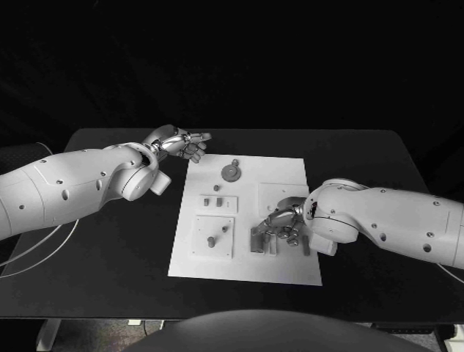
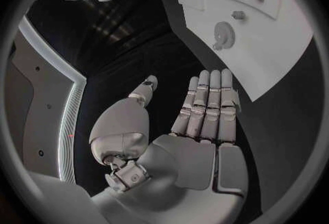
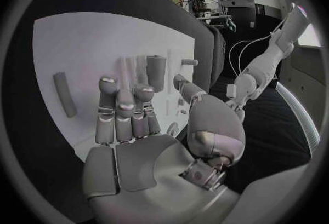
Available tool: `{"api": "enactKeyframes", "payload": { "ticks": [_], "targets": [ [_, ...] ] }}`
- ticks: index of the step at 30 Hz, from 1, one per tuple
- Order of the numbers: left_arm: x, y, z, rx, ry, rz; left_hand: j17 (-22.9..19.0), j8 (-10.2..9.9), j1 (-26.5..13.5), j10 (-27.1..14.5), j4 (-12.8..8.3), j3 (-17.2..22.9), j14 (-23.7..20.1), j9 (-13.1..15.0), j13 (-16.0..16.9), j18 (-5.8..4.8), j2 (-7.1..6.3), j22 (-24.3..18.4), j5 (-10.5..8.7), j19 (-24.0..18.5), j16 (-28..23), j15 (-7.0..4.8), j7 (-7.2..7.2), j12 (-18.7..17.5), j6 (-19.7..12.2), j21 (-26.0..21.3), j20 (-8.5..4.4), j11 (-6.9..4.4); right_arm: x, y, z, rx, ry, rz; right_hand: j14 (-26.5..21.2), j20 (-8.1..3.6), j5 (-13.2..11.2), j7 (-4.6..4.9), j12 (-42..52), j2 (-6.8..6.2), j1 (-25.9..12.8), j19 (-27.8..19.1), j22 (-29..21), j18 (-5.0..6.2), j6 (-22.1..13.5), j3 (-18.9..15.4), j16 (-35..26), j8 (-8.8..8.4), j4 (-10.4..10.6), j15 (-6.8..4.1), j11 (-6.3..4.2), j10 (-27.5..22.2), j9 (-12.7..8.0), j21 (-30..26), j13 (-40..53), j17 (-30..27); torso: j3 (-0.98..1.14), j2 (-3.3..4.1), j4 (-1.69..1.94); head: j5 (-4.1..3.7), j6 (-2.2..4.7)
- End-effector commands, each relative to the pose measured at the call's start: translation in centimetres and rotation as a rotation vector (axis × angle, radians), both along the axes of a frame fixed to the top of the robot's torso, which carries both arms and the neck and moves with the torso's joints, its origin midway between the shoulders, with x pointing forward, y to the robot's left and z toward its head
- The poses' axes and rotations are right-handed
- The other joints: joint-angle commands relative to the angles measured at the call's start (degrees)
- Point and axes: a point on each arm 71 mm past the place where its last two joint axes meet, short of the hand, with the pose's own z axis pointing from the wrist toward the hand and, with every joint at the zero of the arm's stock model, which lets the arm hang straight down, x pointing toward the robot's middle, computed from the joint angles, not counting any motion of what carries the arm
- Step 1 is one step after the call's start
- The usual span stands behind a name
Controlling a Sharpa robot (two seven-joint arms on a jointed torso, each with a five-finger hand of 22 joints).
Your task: Assemble the parts on the task board
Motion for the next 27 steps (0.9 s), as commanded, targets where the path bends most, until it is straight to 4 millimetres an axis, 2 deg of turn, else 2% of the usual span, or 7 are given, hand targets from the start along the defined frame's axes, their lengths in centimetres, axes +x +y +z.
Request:
{"api": "enactKeyframes", "payload": {
  "ticks": [1,9,11,12,16,24,27],
  "targets": [
    [0.0,-0.2,0.1,-0.002,-0.003,-0.014,0.1,-0.1,0.56,-0.47,-0.24,-0.02,-0.4,0.05,0.08,0.65,0.17,0.08,0.29,-0.3,-0.27,0.02,0.03,-0.36,-0.08,-0.23,-0.04,0.05,-0.1,0.0,-0.1,0.006,-0.01,0.007,-0.59,-0.28,-0.08,0.21,0.26,-0.36,0.03,-0.23,0.15,2.8,-0.5,0.07,0.23,-0.05,0.36,-0.01,0.12,-0.38,0.1,-0.32,-0.05,-0.03,-0.02,0.01,0.01,-0.01,-0.04],
    [0.0,-0.2,0.1,0.0,-0.003,-0.013,0.12,-0.09,0.56,-0.47,-0.28,-0.01,-0.4,0.05,0.1,0.65,0.18,0.1,0.29,-0.3,-0.27,0.02,0.02,-0.36,-0.07,-0.23,-0.04,0.05,0.2,-0.3,0.3,0.022,-0.109,0.035,-0.49,-0.39,-0.05,0.07,0.43,0.08,0.45,-0.1,0.21,2.8,-0.12,0.17,0.39,0.32,0.68,-0.09,-0.01,-0.21,0.38,-0.19,-0.02,-0.02,0.0,0.01,0.03,0.02,0.12],
    [0.0,-0.1,0.1,0.002,-0.002,-0.011,0.13,-0.09,0.59,-0.47,-0.31,0.01,-0.4,0.05,0.11,0.66,0.19,0.11,0.3,-0.3,-0.27,0.02,0.02,-0.36,-0.07,-0.23,-0.04,0.05,0.2,-0.4,0.4,0.032,-0.119,0.045,-0.31,-0.64,0.04,-0.28,0.63,1.09,2.66,0.03,0.31,2.8,0.74,0.74,0.54,0.87,-0.81,-0.18,-0.19,0.05,0.67,0.0,0.04,0.02,0.03,0.01,0.05,0.02,0.16],
    [0.0,0.0,0.1,0.002,-0.002,-0.01,0.13,-0.09,0.59,-0.47,-0.32,0.01,-0.4,0.05,0.11,0.66,0.19,0.11,0.3,-0.3,-0.27,0.02,0.02,-0.36,-0.07,-0.23,-0.04,0.05,0.2,-0.4,0.4,0.037,-0.125,0.051,-0.01,-0.5,-0.07,-0.44,0.76,2.09,2.97,0.22,0.49,2.8,1.1,-1.02,0.65,1.24,-2.26,-0.45,-0.41,0.43,0.99,0.32,-0.02,-0.06,0.02,0.01,0.03,0.05,0.15],
    [0.0,0.1,0.1,0.003,-0.003,-0.009,0.14,-0.09,0.64,-0.46,-0.37,0.04,-0.39,0.06,0.12,0.67,0.21,0.12,0.31,-0.3,-0.27,0.01,0.02,-0.36,-0.06,-0.23,-0.04,0.05,0.0,-0.6,0.6,0.045,-0.154,0.09,0.4,-0.56,-0.01,-0.93,0.8,4.09,5.03,0.35,0.49,2.8,2.43,-2.28,0.74,2.13,-5.51,-0.76,-0.96,1.06,1.6,0.43,-0.22,-0.21,-0.01,0.0,-0.03,0.09,0.14],
    [0.0,0.2,0.1,0.003,-0.005,-0.008,0.16,-0.08,0.7,-0.45,-0.44,0.06,-0.39,0.06,0.13,0.67,0.24,0.14,0.31,-0.29,-0.28,0.01,0.02,-0.35,-0.05,-0.23,-0.04,0.04,-0.4,-1.1,1.6,0.06,-0.31,0.197,1.28,-0.81,-0.02,-2.0,0.81,5.06,8.09,1.18,0.35,2.8,5.16,-3.09,0.94,3.71,-10.21,-1.36,-1.98,2.29,2.74,0.65,-0.54,-0.43,0.01,0.0,0.0,0.17,0.33],
    [0.0,0.2,0.1,0.003,-0.008,-0.007,0.17,-0.07,0.72,-0.44,-0.47,0.07,-0.38,0.06,0.14,0.67,0.24,0.15,0.31,-0.29,-0.28,0.01,0.01,-0.35,-0.05,-0.22,-0.04,0.04,-0.5,-0.8,1.9,0.062,-0.363,0.249,1.51,-0.97,0.04,-2.27,0.97,5.04,9.24,1.39,0.39,2.8,6.05,-2.83,1.09,4.25,-11.12,-1.44,-2.23,2.61,3.02,0.8,-0.51,-0.4,0.01,0.0,-0.03,0.19,0.31]
  ]
}}
